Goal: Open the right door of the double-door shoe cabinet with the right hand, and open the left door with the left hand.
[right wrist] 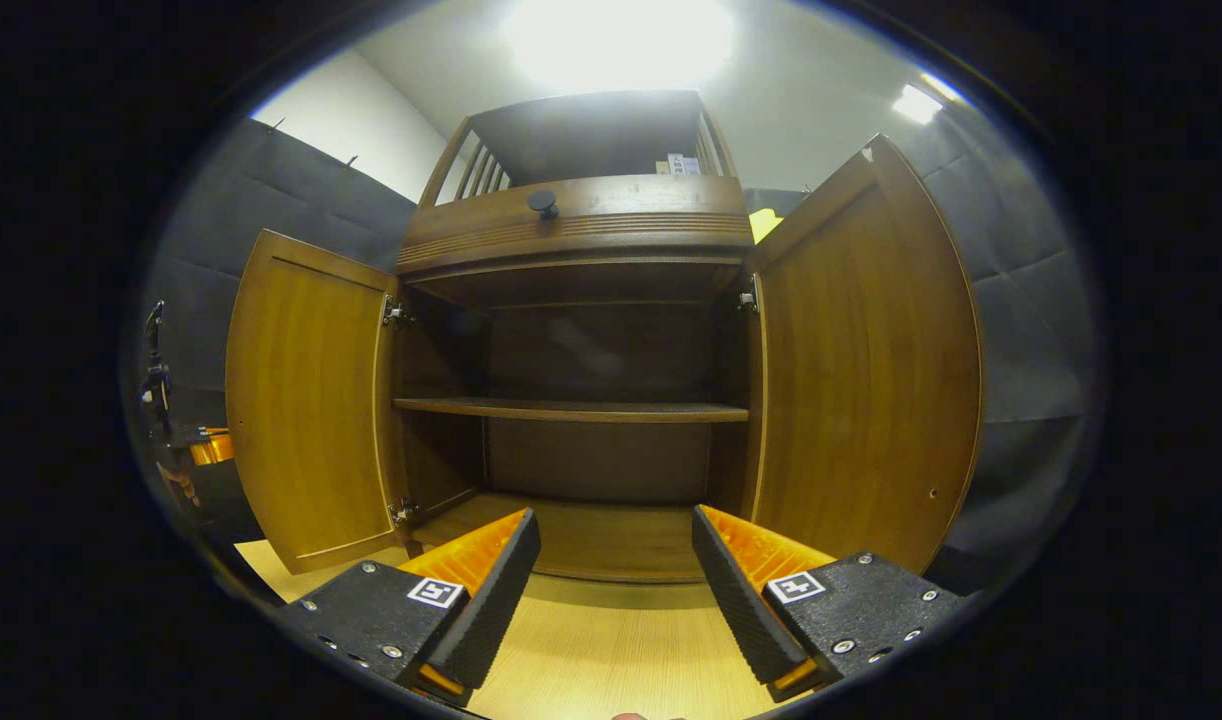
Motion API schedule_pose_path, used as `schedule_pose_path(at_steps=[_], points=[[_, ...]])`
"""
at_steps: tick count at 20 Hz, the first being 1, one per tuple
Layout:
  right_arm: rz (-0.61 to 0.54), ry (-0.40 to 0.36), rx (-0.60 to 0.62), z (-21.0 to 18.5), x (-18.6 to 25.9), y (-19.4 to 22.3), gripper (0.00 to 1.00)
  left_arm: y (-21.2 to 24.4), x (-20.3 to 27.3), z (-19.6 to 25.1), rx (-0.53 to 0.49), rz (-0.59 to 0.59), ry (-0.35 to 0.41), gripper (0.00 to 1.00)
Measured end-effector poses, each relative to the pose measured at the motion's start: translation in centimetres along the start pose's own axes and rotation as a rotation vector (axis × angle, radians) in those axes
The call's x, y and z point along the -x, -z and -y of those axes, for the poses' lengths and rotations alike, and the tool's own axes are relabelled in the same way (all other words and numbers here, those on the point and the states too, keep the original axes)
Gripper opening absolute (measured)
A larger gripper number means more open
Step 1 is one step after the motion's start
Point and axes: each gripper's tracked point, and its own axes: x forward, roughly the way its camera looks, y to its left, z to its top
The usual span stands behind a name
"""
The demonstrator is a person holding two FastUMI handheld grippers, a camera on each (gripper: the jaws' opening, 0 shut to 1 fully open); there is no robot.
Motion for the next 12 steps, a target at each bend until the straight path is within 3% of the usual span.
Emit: schedule_pose_path(at_steps=[1, 2, 3, 4, 5, 6, 8, 10, 12], points=[[-0.004, -0.014, -0.012, -0.2, 0.1, 0.0, 0.94, 0.2, 0.6, -0.2, 0.005, -0.005, -0.002, 0.15], [-0.004, -0.025, -0.019, -0.4, 0.3, -0.1, 0.94, 0.2, 1.0, -0.4, 0.001, -0.011, -0.01, 0.09], [-0.003, -0.027, -0.021, -0.4, 0.2, -0.1, 0.94, 0.0, 1.9, -0.9, -0.007, -0.008, -0.03, 0.15], [0.0, -0.028, -0.016, -0.4, 0.2, -0.1, 0.94, -0.8, 3.2, -1.2, -0.017, 0.003, -0.053, 0.16], [0.001, -0.029, -0.009, -0.3, 0.2, -0.2, 0.94, -2.2, 5.0, -1.4, -0.034, 0.021, -0.085, 0.1], [0.001, -0.028, -0.005, -0.2, 0.2, -0.2, 0.94, -3.9, 6.3, -1.8, -0.054, 0.044, -0.131, 0.21], [0.012, -0.019, -0.006, 0.0, 0.2, -0.4, 0.94, -7.1, 8.3, -0.9, -0.086, 0.089, -0.202, 0.2], [-0.013, -0.019, -0.005, 0.5, 0.7, 0.0, 0.94, -8.9, 10.0, 1.9, -0.105, 0.112, -0.223, 0.16], [-0.033, -0.018, -0.011, 0.8, 1.6, 0.4, 0.92, -10.3, 10.1, 5.4, -0.094, 0.143, -0.209, 0.42]])
